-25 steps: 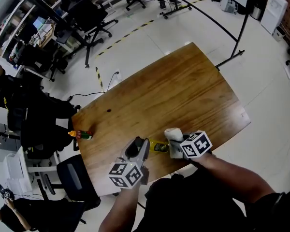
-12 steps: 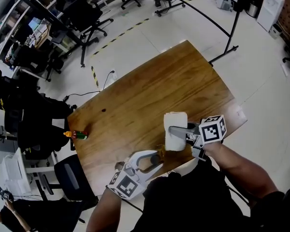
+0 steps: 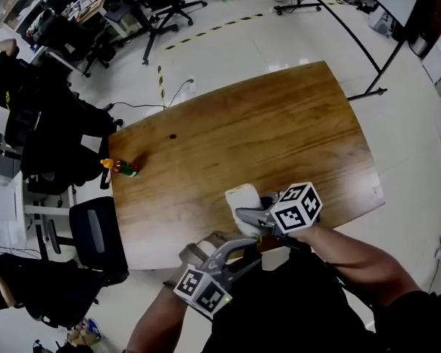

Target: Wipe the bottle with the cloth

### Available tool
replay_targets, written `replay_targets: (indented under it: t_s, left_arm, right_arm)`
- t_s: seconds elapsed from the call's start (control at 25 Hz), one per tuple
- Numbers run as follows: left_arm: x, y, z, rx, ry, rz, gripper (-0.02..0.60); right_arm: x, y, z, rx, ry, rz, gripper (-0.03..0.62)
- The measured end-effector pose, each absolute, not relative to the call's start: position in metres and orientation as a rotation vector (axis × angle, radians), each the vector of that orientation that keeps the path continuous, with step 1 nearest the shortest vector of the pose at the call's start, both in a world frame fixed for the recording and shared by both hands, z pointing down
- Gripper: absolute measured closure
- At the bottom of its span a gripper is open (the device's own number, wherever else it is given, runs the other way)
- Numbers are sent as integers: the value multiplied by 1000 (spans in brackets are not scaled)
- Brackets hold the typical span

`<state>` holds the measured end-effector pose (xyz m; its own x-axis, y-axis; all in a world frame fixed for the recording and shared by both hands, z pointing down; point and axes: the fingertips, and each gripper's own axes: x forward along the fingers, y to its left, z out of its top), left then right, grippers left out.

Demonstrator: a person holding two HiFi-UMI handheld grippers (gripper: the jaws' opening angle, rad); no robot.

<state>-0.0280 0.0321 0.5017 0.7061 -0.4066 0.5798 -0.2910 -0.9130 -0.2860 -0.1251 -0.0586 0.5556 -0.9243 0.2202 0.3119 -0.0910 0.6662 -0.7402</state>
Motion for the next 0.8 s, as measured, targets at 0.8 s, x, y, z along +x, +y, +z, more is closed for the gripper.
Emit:
replay_targets:
  t_s: [0.8]
  left_arm:
    - [-47, 21, 486, -2850, 692, -825, 407]
  right_arm:
    - [-142, -84, 656, 10, -2327, 447, 522]
